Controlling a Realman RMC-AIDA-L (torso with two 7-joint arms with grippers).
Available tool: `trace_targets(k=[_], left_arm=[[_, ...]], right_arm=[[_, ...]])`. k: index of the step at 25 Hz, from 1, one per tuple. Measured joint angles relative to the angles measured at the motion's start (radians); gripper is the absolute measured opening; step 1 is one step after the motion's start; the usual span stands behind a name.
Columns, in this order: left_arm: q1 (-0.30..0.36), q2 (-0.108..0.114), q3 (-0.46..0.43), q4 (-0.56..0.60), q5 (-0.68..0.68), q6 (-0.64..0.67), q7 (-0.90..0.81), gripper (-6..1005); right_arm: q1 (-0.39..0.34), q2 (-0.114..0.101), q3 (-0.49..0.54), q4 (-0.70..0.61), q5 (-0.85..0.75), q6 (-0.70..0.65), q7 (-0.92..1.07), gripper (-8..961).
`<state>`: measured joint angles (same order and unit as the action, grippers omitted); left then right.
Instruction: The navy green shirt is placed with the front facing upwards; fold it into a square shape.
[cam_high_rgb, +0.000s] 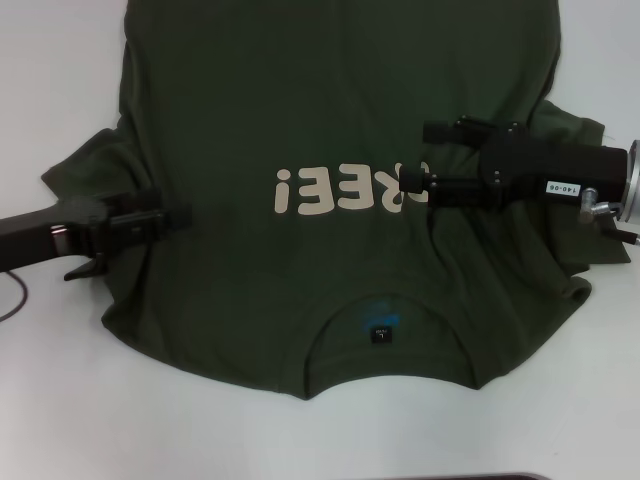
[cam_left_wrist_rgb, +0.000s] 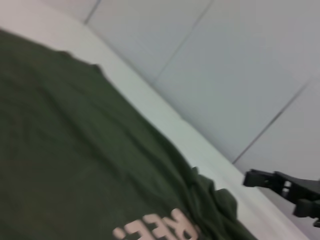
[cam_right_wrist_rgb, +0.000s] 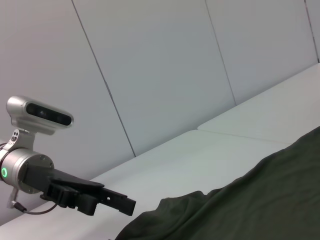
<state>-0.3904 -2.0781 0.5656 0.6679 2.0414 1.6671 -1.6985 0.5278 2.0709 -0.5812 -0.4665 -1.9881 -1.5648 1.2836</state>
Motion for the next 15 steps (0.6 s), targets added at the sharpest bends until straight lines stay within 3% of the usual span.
trace_targets(k=[15], left_arm=[[-0.005,0.03,-0.143,0.05,0.183,-0.052,-0.135,872]], right_arm=[[-0.011,0.001,0.009,0.0,0.0,0.0,-0.001,941]])
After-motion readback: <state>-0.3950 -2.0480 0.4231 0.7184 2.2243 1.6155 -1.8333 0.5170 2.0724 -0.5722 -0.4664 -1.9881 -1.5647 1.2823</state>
